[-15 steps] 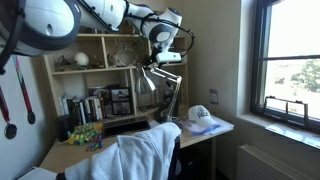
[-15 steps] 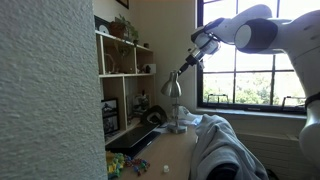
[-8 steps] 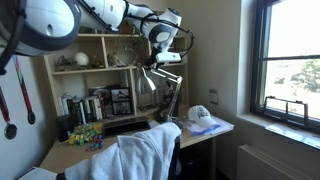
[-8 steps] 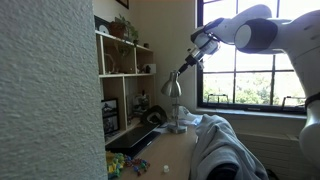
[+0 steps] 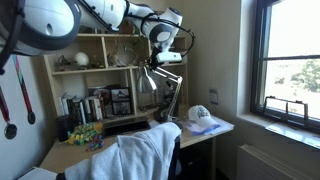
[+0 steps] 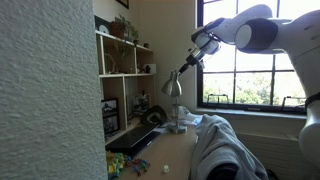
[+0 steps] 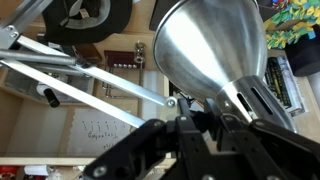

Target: Adjust the desk lamp

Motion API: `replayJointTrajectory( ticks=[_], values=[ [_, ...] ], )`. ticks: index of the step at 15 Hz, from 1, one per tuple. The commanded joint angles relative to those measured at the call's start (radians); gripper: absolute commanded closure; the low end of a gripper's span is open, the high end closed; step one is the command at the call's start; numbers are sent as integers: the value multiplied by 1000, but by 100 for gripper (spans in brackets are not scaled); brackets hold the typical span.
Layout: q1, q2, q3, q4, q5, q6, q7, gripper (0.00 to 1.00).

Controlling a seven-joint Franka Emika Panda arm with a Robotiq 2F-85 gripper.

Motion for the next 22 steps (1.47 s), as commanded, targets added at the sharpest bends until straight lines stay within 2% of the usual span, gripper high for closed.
replayJointTrajectory(
  ticks=[1, 9, 22],
  values=[
    [-7, -33, 0, -29, 15, 4, 4, 95],
    [5, -46, -7, -51, -15, 43, -38, 95],
    [24, -118, -10, -185, -40, 260, -270, 95]
  ],
)
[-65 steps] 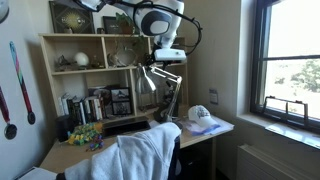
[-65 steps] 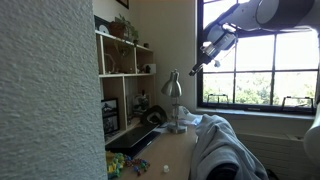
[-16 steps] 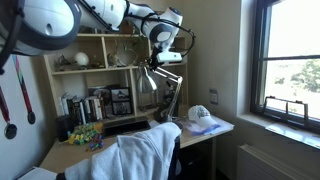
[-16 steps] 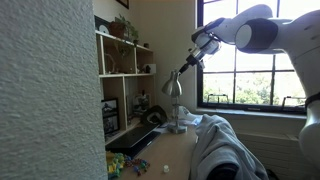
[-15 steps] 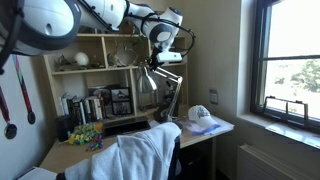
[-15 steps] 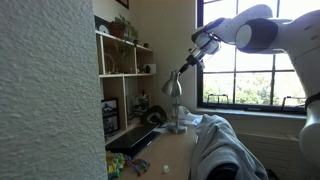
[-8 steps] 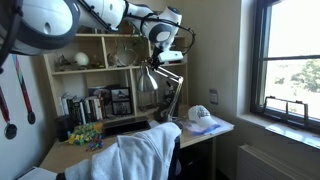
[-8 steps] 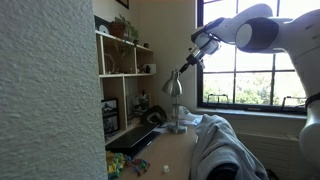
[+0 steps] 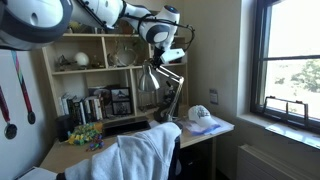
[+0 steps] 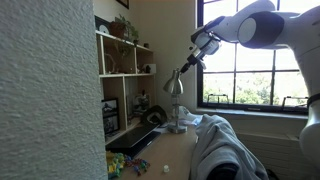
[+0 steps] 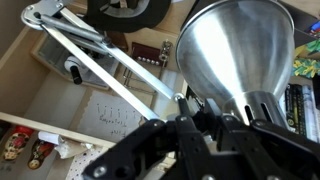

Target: Adjust the desk lamp

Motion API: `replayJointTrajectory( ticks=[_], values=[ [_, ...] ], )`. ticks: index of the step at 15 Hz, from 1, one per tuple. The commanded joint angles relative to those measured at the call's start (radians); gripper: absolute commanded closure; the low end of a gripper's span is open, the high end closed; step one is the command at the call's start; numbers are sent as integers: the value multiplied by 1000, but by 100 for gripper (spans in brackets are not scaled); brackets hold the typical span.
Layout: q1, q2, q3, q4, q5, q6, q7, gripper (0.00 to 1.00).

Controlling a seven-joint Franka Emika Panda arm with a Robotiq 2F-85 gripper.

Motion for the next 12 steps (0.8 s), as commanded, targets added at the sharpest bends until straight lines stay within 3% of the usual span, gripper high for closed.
replayJointTrajectory(
  ticks=[1, 12],
  values=[
    [15, -62, -8, -90, -25, 98, -82, 95],
    [50, -118, -3, -217, -18, 366, -287, 95]
  ],
)
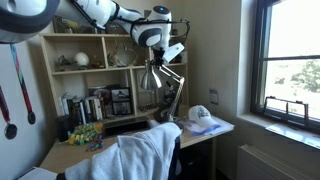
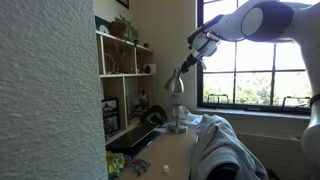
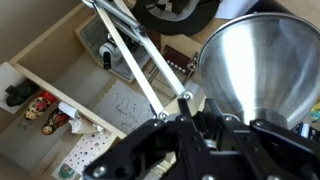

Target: Adjust the desk lamp

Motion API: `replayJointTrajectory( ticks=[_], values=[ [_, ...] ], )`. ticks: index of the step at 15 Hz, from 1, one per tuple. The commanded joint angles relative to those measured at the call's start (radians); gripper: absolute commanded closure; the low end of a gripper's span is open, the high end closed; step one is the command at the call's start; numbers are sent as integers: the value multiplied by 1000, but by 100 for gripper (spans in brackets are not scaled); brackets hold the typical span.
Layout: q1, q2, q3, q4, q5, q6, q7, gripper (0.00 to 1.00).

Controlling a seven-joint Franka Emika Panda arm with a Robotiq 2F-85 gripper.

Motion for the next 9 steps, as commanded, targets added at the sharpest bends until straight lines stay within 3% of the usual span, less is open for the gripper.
replayJointTrajectory(
  ticks=[1, 9],
  values=[
    [8, -43, -2, -75, 1, 106, -65, 95],
    [-10, -56, 26, -115, -4, 176, -88, 95]
  ],
)
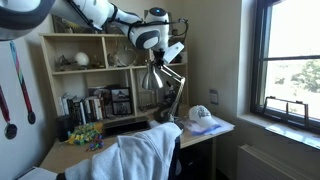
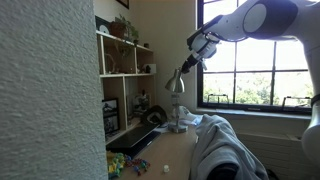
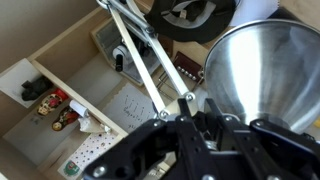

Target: Adjust the desk lamp

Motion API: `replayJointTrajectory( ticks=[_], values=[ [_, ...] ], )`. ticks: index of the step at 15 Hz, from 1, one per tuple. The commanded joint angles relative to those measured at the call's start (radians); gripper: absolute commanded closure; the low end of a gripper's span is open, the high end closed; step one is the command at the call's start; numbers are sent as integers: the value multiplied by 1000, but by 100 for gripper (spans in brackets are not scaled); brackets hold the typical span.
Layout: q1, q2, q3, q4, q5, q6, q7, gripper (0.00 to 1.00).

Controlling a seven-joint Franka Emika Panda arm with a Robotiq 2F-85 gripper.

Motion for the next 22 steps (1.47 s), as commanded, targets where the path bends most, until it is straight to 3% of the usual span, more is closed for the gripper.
replayJointTrajectory(
  ticks=[1, 6, 7, 9, 15, 22],
  values=[
    [-16, -29, 15, -50, -5, 61, -27, 95],
    [-18, -29, 16, -53, -5, 62, -14, 95],
    [-18, -29, 15, -53, -8, 56, -6, 54],
    [-18, -29, 13, -54, -10, 54, 6, 46],
    [-4, -53, -13, -85, -136, 43, 187, 0],
    [-15, -134, -23, -101, -327, -76, 526, 0]
  ],
)
